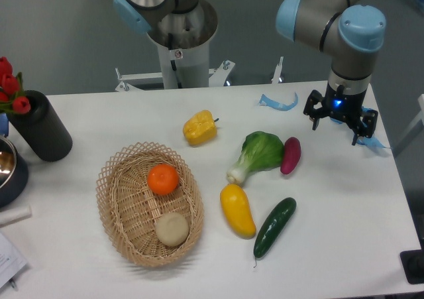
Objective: Pick up the yellow pepper from the table
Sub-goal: 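Move the open gripper toward the yellow bell pepper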
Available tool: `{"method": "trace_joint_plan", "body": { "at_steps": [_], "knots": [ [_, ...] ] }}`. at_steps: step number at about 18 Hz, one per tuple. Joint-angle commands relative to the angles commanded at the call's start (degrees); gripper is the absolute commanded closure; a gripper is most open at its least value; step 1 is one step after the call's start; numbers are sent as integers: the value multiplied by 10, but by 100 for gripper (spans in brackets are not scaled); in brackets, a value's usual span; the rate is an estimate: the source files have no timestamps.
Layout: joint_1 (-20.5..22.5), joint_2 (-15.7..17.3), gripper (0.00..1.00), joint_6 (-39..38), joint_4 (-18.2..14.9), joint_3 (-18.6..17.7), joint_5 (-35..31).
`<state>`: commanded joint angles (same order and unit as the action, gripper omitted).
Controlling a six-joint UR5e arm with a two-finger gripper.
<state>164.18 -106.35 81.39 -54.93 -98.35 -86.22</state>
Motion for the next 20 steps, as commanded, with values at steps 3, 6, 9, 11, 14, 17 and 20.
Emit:
{"method": "trace_joint_plan", "body": {
  "at_steps": [3,6,9,11,14,17,20],
  "knots": [
    [-3,2,0,-3,0,-3,1],
    [-7,7,0,-3,-2,-11,4],
    [-14,31,0,-4,-1,-45,18],
    [-12,48,0,-5,0,-72,44],
    [-13,89,0,-4,1,-107,70],
    [-18,123,0,-6,-2,-136,72],
    [-30,148,0,-5,-4,-166,78]
  ]
}}
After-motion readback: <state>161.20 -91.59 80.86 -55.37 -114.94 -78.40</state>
